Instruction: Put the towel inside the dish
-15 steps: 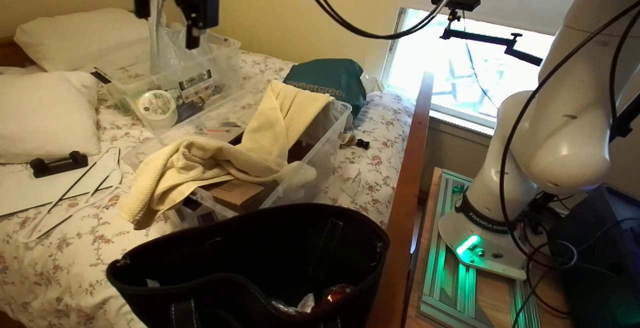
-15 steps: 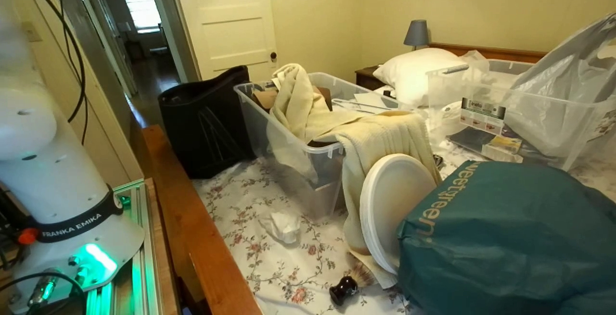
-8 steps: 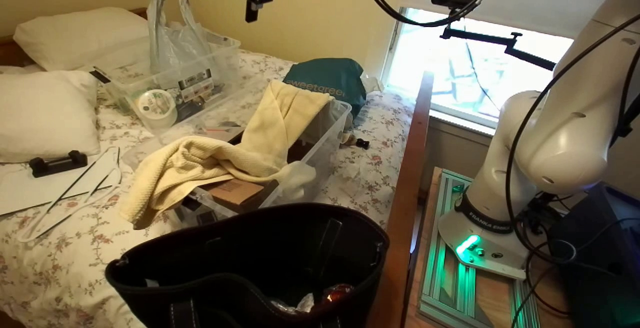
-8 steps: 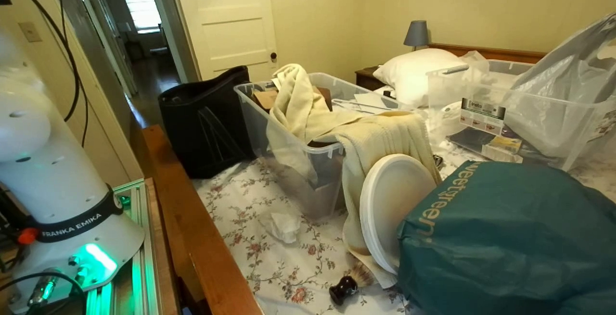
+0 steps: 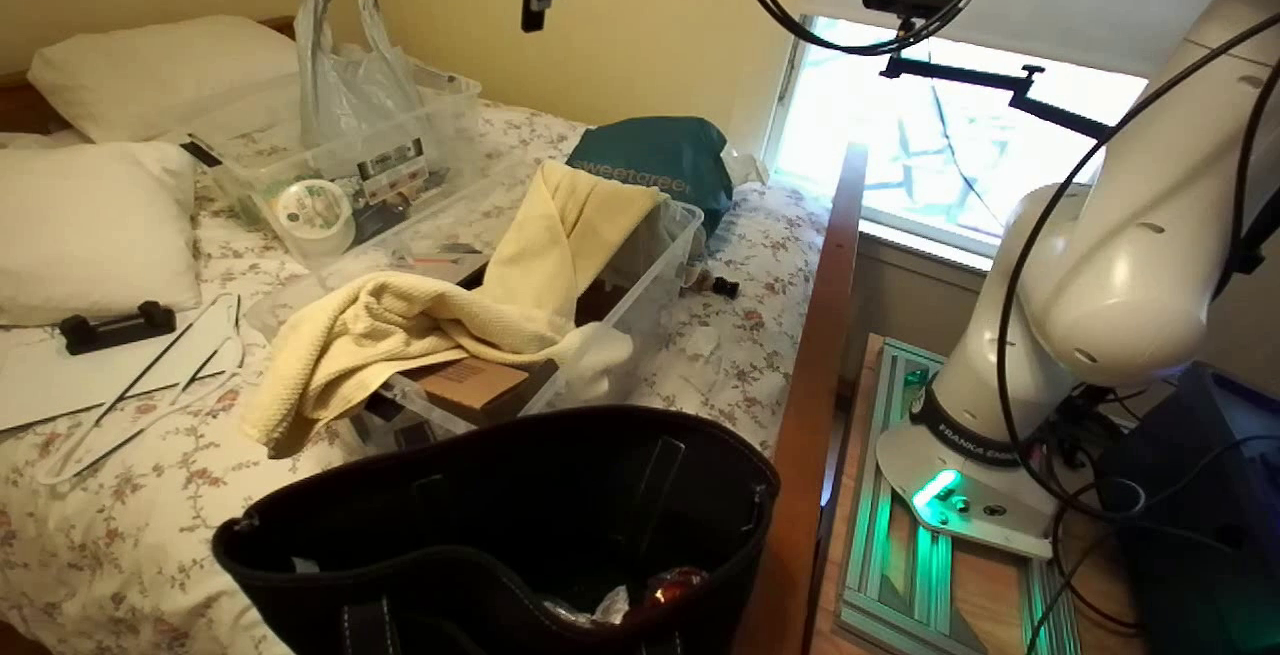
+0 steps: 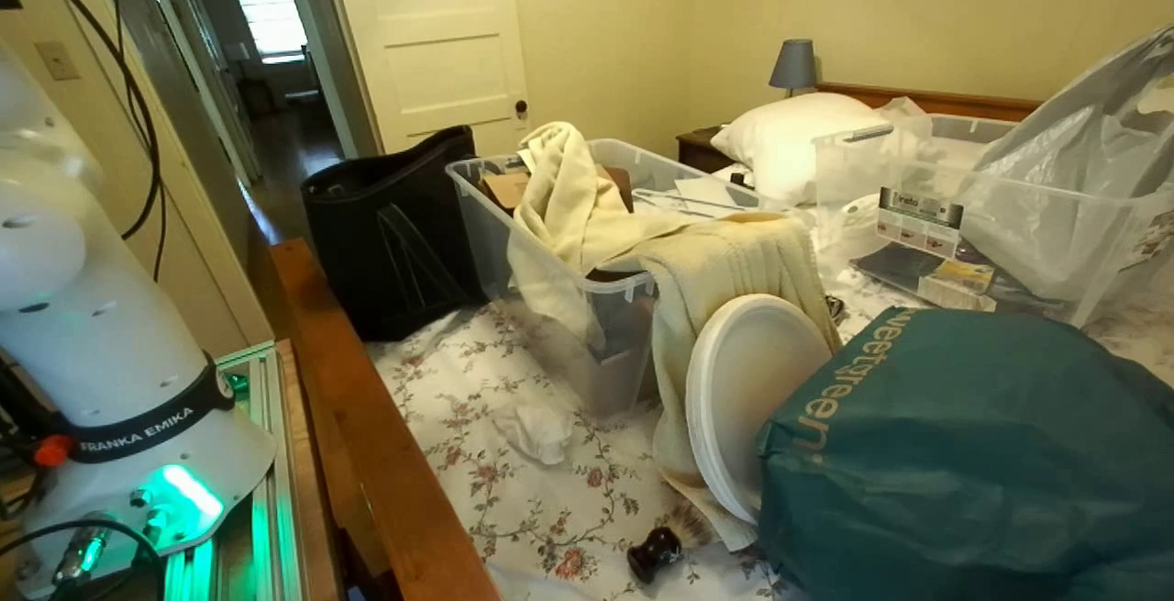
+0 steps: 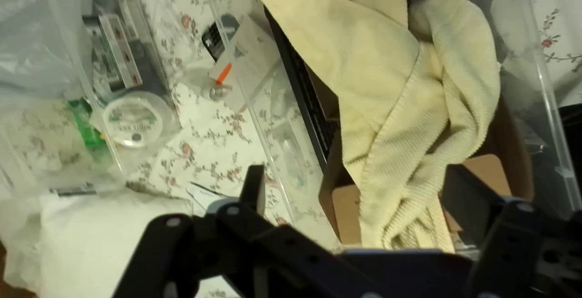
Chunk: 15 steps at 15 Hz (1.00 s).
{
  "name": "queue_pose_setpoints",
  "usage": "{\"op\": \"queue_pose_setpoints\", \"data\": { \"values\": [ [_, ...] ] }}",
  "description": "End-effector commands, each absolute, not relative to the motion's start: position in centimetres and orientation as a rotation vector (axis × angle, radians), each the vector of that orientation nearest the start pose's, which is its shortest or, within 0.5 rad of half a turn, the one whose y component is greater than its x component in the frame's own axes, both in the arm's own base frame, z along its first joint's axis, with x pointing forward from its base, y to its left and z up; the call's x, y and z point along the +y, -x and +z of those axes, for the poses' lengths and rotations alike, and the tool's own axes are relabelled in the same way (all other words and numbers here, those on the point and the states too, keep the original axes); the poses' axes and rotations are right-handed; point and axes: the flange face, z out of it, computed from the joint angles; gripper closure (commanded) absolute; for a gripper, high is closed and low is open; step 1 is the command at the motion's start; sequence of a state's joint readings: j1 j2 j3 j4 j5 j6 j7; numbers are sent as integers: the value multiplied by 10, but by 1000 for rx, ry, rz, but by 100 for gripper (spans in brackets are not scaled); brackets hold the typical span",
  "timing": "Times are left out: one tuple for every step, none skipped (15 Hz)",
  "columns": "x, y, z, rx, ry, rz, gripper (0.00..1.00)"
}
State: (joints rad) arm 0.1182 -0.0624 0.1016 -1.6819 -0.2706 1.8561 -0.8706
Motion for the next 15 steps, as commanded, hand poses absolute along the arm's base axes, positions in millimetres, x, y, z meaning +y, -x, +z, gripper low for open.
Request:
{"op": "queue_pose_setpoints", "data": {
  "values": [
    [15, -545, 627, -1569, 3124, -203, 0],
    [-14, -543, 621, -1469, 3167, -200, 0],
    [-39, -541, 615, -1371, 3206, -206, 0],
    [-65, -536, 607, -1261, 3238, -208, 0],
    [-87, -532, 599, -1157, 3265, -218, 0],
    [-108, -528, 591, -1056, 3290, -232, 0],
    [-124, -525, 582, -957, 3306, -254, 0],
    [-142, -521, 573, -868, 3329, -275, 0],
    [-158, -518, 563, -785, 3344, -293, 0],
    [-171, -515, 554, -716, 3355, -317, 0],
    [-185, -512, 543, -652, 3367, -346, 0],
    [-196, -510, 534, -602, 3382, -370, 0],
    [-210, -509, 522, -544, 3401, -377, 0],
    [-199, -517, 537, -651, 3392, -322, 0],
    [-206, -514, 530, -631, 3396, -315, 0]
  ]
}}
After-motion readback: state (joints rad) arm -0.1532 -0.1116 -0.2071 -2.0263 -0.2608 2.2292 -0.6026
